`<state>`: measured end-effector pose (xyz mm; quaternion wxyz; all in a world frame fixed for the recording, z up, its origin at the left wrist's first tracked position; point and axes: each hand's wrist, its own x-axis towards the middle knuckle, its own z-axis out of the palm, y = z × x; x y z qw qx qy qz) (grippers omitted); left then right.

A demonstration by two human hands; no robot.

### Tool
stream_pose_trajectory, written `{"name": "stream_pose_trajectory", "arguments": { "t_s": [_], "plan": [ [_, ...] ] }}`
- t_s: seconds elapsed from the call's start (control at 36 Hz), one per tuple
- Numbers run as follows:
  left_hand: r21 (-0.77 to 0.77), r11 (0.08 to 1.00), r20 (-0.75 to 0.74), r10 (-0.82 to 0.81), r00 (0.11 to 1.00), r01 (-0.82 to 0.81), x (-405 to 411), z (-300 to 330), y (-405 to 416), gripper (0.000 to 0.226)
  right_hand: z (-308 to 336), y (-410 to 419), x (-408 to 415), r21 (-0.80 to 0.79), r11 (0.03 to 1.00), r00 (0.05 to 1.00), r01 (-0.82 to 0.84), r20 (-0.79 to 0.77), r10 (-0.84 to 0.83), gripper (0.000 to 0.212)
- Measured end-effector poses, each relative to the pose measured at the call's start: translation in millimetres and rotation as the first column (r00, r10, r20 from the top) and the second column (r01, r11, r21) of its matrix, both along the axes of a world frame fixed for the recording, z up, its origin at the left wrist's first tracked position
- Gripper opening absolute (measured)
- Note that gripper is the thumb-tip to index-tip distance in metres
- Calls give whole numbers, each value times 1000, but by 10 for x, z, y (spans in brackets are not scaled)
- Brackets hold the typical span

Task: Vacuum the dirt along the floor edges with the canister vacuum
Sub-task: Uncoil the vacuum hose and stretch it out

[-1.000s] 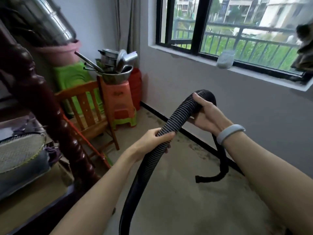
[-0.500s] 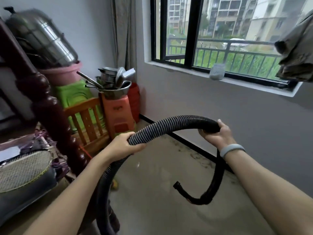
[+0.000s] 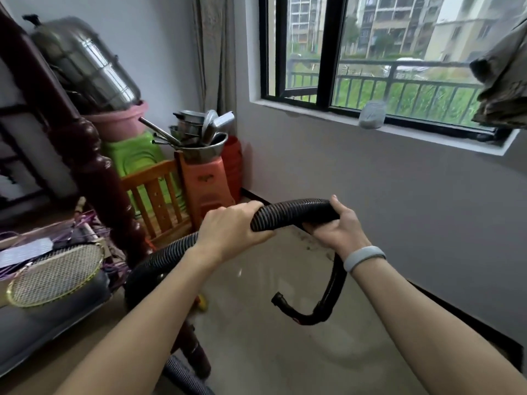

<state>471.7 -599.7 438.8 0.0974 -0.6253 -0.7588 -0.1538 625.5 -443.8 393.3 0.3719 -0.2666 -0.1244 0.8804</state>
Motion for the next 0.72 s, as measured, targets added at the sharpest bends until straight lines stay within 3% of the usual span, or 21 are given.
{"name": "stream_pose_trajectory", "arguments": {
  "t_s": [0.17,0.25,0.42,0.56,0.64,0.72],
  "plan": [
    [37,998,98,38,994,-41,-331,-552,-458,67,-253,237,213,-162,976,989,148,29,-145,46],
    [-51,989,235,146,961,-138,-517,-779,-713,55,-340,346,292,-153,967,979,206,41,-202,38],
    [-313,937,393,276,877,-154,-736,-1182,-896,53,-320,208,143,56,997,988,54,139,-61,21],
    [-252,967,540,157,827,-18,-526,-1151,-591,43,-224,2,45,130,991,991,-2,132,-15,14],
    [-178,980,546,27,837,84,-209,-994,-248,48,-328,-275,-74,191,977,977,-95,207,54,11],
    [-163,981,571,2,821,110,19,-894,5,42,-395,-484,-165,299,939,946,-172,316,72,11]
  ]
}}
